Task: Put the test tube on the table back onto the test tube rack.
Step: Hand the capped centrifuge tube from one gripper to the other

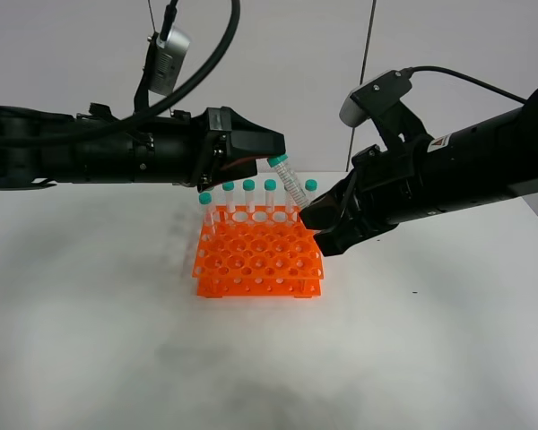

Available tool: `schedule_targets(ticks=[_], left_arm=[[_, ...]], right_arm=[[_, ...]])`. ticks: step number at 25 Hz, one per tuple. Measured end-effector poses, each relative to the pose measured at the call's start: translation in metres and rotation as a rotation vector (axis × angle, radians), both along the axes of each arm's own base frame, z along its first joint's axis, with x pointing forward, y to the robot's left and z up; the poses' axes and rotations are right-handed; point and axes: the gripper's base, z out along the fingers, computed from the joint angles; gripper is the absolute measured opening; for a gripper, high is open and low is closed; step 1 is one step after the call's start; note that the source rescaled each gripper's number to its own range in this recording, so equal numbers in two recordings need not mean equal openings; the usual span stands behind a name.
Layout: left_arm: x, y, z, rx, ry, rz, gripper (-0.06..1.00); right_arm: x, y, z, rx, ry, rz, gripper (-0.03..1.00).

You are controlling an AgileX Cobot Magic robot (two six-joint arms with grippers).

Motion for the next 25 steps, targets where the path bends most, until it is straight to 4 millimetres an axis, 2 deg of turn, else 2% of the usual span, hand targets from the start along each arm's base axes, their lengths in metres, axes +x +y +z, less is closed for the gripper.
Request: schedule_targets(ticks=[3,12,18,25], left_arm=[[0.0000,-0.0017,-0.0003,-0.002,0.004,-0.004,0.97],[0.0004,-0.0050,0.0053,-0.044,0.020,-0.027,0.72],[-0.0014,-0.0063,0.0064,-0.060,0.025,-0.049,0.68],[-0.0009,-0.0060,0.0061,-0.064,0.040,-0.036,0.68]], right_arm=[[0.0001,0.0000,0.0001,0.000,-0.001,-0.001,0.01],[0.0002,0.0000,0.0001,0.001,-0.002,-0.001,0.01],[0.0018,-0.0002,0.0011,0.010,-0.014,-0.018,0.01],[0.0018,-0.0002,0.0011,0.010,-0.013,-0.018,0.01]])
